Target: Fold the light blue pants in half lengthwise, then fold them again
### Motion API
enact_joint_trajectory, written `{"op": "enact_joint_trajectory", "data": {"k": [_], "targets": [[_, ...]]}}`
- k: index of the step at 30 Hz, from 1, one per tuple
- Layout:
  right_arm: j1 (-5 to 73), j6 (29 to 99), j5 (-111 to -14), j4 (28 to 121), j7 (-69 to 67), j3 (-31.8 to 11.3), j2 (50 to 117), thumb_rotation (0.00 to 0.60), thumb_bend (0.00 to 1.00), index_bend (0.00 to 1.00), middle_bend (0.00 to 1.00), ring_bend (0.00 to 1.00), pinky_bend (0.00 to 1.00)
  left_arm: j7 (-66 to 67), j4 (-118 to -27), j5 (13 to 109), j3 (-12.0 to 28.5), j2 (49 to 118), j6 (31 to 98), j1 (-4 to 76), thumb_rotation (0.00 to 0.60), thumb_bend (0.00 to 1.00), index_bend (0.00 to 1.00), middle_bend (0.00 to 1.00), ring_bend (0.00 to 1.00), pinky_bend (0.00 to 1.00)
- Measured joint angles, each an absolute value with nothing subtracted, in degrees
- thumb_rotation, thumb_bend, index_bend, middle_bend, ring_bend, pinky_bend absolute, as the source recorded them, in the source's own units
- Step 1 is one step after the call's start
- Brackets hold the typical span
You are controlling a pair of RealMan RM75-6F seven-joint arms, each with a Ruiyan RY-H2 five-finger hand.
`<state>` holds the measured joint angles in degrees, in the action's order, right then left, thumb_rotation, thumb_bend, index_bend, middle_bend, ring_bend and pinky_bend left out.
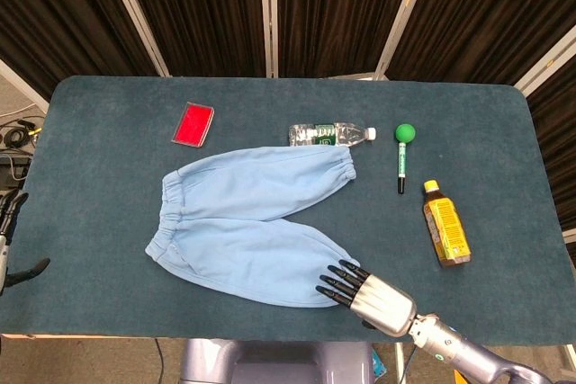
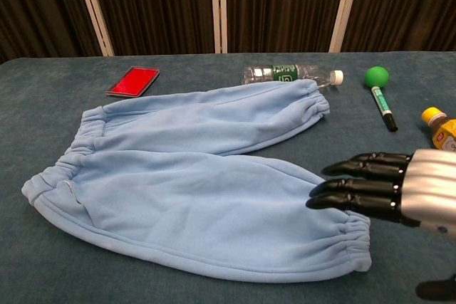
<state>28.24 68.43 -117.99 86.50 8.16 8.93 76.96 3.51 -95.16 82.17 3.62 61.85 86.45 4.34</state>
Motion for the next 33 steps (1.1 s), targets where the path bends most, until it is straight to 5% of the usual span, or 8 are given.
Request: {"op": "enact_joint_trajectory", "data": {"k": [22, 27, 33], "targets": [[34.2, 62.2, -117.5, 72.9, 17.3, 6.9, 88.0, 0.600, 0.01, 0.21, 0.23, 0.14, 0.22, 4.8, -94.4, 80.9, 4.0, 62.8, 84.0, 5.4, 0.600, 0.00, 0.00, 0.00, 0.00, 0.00], [34.5, 62.5, -116.9, 72.1, 17.0, 7.3, 89.1, 0.600, 0.22, 0.30, 0.31, 0.22, 0.26, 4.8, -94.3, 81.0, 3.9, 62.9, 83.9, 5.4, 0.600, 0.00, 0.00, 0.00, 0.00, 0.00], [34.7, 63.9, -116.0, 71.5, 14.4, 7.5, 90.0, 0.600, 0.36, 0.36, 0.37, 0.29, 0.32, 4.5, -94.2, 81.0, 3.8, 62.7, 83.4, 5.5, 0.600, 0.00, 0.00, 0.00, 0.00, 0.00]]}}
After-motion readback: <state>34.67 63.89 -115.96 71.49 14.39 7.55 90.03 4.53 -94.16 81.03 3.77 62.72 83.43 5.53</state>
